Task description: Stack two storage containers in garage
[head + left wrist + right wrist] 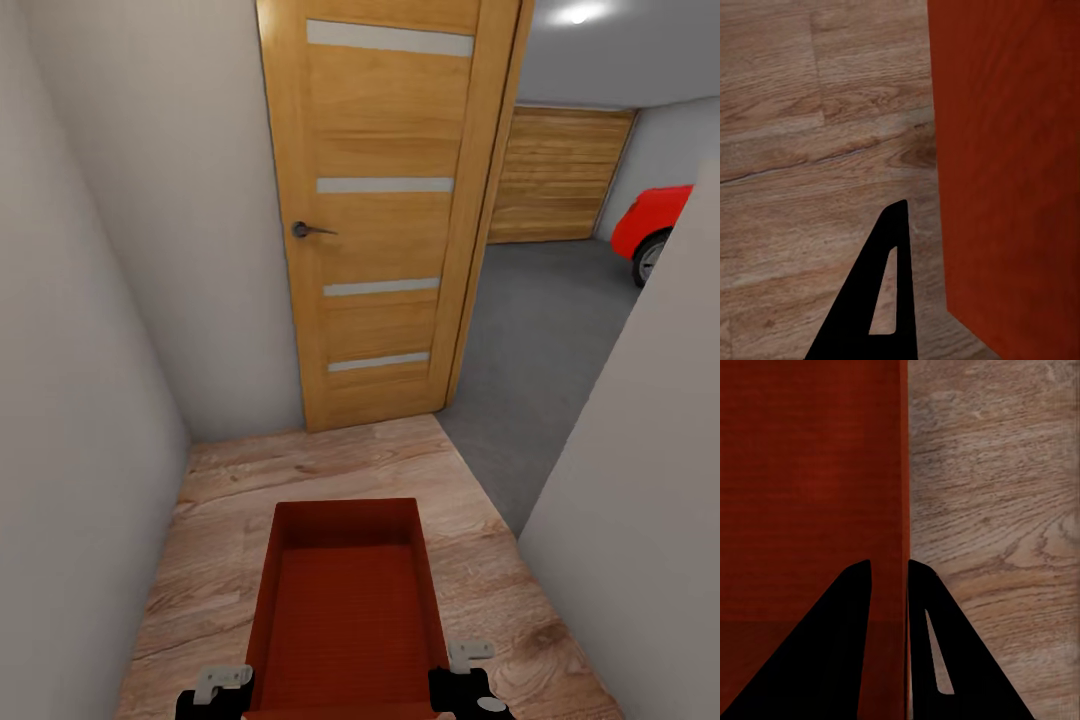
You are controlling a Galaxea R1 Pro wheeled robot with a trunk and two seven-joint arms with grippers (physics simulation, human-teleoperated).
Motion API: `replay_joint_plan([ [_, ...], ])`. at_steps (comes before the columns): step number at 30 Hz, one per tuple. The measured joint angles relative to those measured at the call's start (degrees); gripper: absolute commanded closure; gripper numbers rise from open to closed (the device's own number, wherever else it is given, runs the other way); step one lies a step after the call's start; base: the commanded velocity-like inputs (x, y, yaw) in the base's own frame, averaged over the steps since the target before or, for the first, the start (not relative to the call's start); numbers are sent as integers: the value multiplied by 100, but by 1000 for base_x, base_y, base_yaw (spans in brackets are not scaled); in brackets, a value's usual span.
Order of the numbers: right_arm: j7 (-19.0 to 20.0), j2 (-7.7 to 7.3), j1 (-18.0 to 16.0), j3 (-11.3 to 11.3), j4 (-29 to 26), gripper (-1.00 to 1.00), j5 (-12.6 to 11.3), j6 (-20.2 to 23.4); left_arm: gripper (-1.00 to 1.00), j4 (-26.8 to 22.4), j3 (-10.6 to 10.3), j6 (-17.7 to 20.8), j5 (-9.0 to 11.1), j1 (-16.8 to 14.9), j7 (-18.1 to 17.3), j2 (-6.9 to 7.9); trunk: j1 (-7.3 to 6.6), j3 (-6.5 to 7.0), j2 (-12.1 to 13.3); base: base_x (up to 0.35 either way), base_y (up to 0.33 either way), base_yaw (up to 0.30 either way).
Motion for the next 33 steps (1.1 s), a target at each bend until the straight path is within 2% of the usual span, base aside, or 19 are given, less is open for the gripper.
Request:
replay_joint_plan([
  [25, -2, 6, 0, -4, 0, 100, 2, -1, 100, -1, -5, 0, -3, -1, -4, 2, -1, 0, 0, 248, 168, -1],
  [33, -1, 2, 0, -2, -1, 100, 1, 1, 100, 1, -2, 0, -2, -1, -2, 2, 1, 0, 0, 73, 48, -51],
])
